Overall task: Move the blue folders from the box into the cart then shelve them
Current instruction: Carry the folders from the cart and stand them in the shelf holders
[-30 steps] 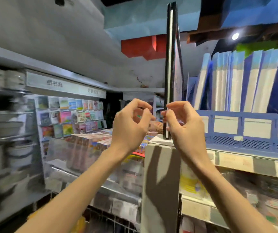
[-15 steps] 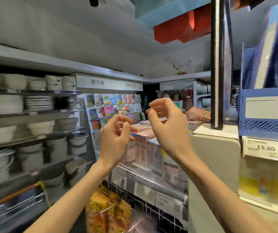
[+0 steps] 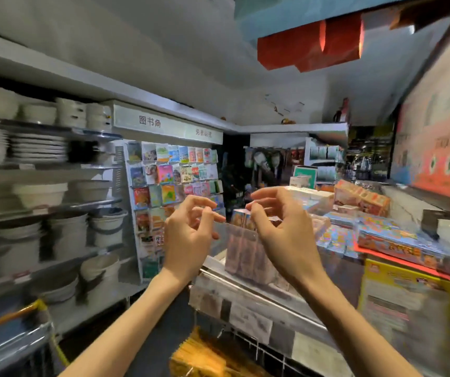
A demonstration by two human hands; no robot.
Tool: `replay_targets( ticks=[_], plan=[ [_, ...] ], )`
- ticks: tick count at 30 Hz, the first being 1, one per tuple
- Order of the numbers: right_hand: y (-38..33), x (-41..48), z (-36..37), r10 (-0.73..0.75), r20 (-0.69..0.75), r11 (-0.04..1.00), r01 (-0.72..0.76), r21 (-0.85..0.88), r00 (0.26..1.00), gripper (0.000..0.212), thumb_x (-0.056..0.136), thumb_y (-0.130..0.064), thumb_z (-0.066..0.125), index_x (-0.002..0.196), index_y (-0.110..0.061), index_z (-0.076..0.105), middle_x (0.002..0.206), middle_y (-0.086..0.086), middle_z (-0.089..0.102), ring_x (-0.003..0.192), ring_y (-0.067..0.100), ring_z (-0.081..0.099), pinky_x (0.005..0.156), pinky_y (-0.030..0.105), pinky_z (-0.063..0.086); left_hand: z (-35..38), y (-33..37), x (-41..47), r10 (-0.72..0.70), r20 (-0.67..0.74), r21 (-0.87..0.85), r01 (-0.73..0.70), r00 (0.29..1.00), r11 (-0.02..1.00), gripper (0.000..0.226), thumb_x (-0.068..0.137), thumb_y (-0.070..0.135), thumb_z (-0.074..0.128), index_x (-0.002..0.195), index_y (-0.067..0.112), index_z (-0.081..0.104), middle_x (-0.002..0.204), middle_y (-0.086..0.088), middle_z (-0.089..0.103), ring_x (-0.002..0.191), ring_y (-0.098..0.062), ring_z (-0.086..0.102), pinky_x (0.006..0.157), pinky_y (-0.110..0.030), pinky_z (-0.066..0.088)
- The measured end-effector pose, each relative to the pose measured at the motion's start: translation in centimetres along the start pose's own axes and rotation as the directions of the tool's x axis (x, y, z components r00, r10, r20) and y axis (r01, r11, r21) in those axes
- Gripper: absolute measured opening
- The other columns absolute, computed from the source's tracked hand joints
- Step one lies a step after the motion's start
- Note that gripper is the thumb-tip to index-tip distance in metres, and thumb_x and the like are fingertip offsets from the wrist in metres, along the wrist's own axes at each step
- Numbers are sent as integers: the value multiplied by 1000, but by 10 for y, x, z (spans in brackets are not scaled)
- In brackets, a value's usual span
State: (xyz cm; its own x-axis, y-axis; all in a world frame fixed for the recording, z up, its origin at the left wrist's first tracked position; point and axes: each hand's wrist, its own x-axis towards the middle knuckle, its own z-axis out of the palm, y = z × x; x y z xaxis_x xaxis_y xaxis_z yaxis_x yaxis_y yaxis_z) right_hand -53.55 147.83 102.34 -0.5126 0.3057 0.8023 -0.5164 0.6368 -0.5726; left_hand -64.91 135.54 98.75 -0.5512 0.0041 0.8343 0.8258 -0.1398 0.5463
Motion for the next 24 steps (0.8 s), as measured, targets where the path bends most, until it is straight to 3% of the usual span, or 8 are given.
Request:
replay_targets(
  ticks=[4,8,13,18,24],
  plan=[
    [12,2,49,-9,40,1000,8,18,999,11,94,-16,63,97,-26,65,84,-12,70,83,3,67,69,15,52,-24,-41,6,-60,-98,-56,55,993,997,14,93,20,53,91,11,64,72,-2,74,63,-17,71,49,-28,54],
    [33,6,87,35,39,998,-37,45,999,11,95,-18,61,97,-29,64,86,-11,71,84,7,68,74,31,58,-35,-64,4,-84,-119,-103,72,989,992,15,95,18,51,93,8,63,73,-5,74,63,-22,70,49,-33,55],
    [47,-2,121,41,100,985,-57,163,994,7,96,-18,60,100,-23,64,85,-12,69,84,0,65,68,10,48,-47,-99,-5,-120,-192,3,123,974,992,13,95,13,51,93,6,62,71,-3,73,58,-16,67,49,-25,52],
    [58,-13,166,91,183,958,-136,253,979,6,96,-19,61,101,-20,63,86,-10,68,82,0,64,66,9,47,-88,-137,-14,-164,-269,162,213,949,964,12,98,2,51,94,4,62,68,3,71,56,-20,65,45,-33,52],
    [79,-54,246,200,398,929,-302,214,896,9,93,-16,61,101,-16,64,85,-10,67,77,-3,61,64,8,45,-159,-197,-56,-258,-365,296,375,894,879,14,96,1,50,90,8,60,61,10,67,47,-11,57,44,-27,47]
  ],
)
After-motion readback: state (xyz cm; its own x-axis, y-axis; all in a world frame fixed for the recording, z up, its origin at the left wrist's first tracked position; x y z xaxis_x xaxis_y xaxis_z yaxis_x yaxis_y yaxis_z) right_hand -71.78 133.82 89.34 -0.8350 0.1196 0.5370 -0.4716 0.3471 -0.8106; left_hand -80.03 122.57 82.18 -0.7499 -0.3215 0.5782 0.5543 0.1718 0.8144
